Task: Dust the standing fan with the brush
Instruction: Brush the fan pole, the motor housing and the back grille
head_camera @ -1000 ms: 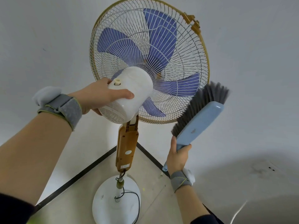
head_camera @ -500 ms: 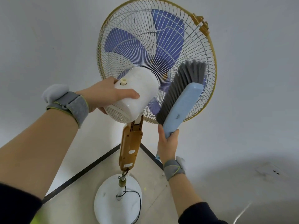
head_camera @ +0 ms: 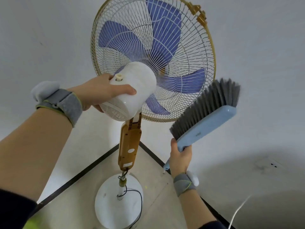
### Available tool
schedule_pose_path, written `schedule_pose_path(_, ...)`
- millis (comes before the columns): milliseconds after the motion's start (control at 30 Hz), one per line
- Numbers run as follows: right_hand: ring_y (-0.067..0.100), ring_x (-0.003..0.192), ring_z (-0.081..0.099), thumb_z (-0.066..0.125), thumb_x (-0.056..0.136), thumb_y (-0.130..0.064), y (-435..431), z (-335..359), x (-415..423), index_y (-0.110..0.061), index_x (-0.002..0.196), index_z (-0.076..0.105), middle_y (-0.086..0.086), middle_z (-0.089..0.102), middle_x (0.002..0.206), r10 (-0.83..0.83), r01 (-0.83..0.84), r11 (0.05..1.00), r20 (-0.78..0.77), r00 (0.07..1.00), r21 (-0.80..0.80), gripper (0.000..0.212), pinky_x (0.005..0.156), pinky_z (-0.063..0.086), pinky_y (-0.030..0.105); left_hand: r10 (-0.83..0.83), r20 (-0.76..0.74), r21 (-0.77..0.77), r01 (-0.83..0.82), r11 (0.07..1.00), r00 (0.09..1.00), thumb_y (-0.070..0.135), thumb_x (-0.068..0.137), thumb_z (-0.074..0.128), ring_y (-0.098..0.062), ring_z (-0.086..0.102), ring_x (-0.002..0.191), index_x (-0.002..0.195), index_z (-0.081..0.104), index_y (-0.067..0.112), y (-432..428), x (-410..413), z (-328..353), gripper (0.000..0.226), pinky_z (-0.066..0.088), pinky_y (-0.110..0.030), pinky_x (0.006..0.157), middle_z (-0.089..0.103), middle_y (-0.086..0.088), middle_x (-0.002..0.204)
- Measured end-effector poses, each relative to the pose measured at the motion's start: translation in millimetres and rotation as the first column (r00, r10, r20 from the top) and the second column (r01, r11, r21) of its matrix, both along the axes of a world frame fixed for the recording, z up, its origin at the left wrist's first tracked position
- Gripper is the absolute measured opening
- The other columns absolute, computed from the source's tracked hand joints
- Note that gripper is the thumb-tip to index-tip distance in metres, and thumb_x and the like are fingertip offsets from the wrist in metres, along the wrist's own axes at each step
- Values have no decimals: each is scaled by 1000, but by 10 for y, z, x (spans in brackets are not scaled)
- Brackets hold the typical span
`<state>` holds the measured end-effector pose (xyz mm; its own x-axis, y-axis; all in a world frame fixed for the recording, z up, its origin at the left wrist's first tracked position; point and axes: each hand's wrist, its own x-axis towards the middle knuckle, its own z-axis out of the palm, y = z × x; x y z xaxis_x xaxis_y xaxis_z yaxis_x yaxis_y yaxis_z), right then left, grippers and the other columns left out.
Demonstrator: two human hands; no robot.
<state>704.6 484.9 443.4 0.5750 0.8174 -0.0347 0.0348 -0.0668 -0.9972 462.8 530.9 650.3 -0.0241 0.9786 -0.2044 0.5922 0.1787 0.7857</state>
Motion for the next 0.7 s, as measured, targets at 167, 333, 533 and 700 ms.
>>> schedule_pose_path(167, 12, 71, 60, 70, 79, -19, 32, -136, -245, -17, 96, 59, -2, 65, 82, 216, -197, 970, 129, 968, -142, 21, 59, 45, 18, 0, -9, 3, 0, 1000, 1000, 56, 71, 73, -22, 62, 90, 127, 42, 25, -10, 18, 16, 71, 58, -42, 74, 60, 0, 106)
schedule_pose_path(333, 21, 71, 56, 70, 77, -24, 228, -270, -144, -18, 92, 51, 1, 61, 82, 329, -226, 918, 307, 893, -326, 24, 58, 44, 23, -8, -20, -13, 8, 1000, 1000, 63, 61, 75, -23, 63, 92, 129, 43, 26, -54, 0, 41, 83, 59, -43, 73, 61, -1, 109)
schedule_pose_path(533, 23, 60, 52, 68, 75, -27, 156, -375, 362, -11, 86, 56, 5, 62, 78, 429, -142, 825, 443, 787, -547, 23, 48, 36, 23, 21, -29, 11, -21, 1000, 999, 56, 71, 73, -22, 61, 91, 127, 43, 24, -34, 17, 34, 71, 58, -40, 71, 59, 0, 106)
schedule_pose_path(700, 26, 66, 60, 70, 71, -25, -73, -480, 760, -14, 81, 58, 9, 67, 79, 517, -84, 700, 422, 744, -709, 19, 55, 44, 25, 2, -26, 1, -2, 1000, 1000, 55, 74, 71, -23, 61, 91, 124, 43, 25, 16, 6, 38, 65, 57, -38, 69, 59, -1, 106)
